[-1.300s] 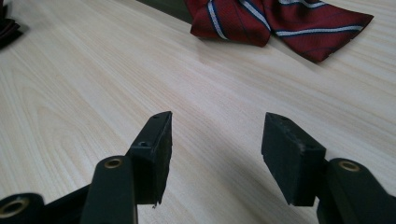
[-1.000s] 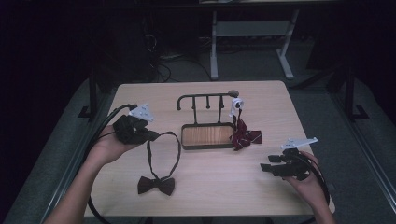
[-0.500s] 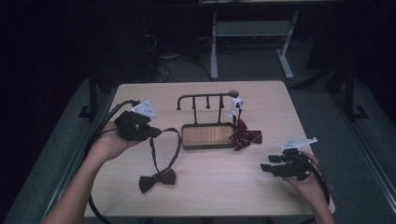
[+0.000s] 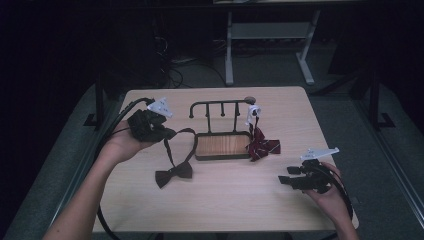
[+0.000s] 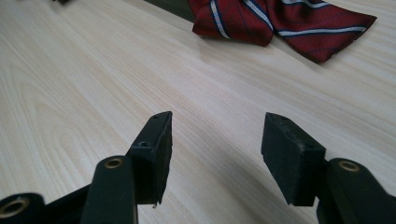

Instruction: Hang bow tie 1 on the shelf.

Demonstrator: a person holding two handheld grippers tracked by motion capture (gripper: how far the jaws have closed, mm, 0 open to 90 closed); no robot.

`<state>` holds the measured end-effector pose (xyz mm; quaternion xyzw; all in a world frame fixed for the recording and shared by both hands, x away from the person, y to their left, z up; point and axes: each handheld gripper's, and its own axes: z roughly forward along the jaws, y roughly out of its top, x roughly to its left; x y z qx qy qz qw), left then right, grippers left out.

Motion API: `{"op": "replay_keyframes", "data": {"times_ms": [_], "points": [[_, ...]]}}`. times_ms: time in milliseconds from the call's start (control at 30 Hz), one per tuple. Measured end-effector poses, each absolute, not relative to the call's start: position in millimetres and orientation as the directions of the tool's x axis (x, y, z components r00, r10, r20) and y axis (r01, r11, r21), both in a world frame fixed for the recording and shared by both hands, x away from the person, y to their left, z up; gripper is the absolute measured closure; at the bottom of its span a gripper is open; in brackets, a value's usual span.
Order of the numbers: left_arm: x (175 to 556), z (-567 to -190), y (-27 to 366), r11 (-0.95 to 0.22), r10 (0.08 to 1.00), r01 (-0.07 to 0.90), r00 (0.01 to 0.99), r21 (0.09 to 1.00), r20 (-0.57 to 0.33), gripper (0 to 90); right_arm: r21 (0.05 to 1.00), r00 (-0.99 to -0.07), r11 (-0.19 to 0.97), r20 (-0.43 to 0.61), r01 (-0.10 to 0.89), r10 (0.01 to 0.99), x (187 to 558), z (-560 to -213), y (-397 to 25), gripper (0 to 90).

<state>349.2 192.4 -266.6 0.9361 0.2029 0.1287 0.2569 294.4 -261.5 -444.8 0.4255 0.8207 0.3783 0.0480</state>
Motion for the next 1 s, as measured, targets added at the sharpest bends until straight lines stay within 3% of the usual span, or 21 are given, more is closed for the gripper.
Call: {"op": "replay_keyframes", "data": {"times_ms": [1000], "points": [[381.5,-243.8,180.2,-0.792,0.478,0.338,0.862,0.509,0.171,89.7,0.666,-0.631,0.342,0.251,0.663,0.734,294.4,-445.4,-265.2,43.2]]}}
